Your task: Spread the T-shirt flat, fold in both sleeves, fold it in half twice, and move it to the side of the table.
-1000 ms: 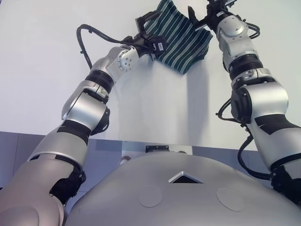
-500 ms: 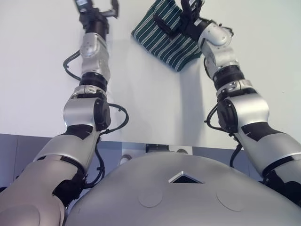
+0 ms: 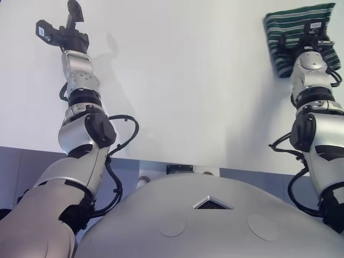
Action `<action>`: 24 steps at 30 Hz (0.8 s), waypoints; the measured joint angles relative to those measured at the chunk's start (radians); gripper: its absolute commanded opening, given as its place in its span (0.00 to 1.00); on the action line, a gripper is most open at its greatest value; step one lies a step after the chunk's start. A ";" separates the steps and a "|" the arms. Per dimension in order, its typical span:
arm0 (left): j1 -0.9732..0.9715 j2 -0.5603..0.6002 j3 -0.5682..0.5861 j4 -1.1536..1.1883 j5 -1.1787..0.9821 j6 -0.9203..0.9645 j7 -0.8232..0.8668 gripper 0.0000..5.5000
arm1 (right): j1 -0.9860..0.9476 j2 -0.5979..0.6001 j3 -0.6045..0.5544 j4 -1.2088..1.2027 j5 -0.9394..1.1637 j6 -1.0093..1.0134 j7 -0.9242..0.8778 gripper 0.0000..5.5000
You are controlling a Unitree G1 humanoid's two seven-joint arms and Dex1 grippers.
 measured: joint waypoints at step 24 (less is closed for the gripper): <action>0.456 -0.315 -0.498 -0.710 0.236 -0.007 -0.123 0.98 | 0.474 0.560 0.113 -0.868 0.326 -0.181 0.431 0.98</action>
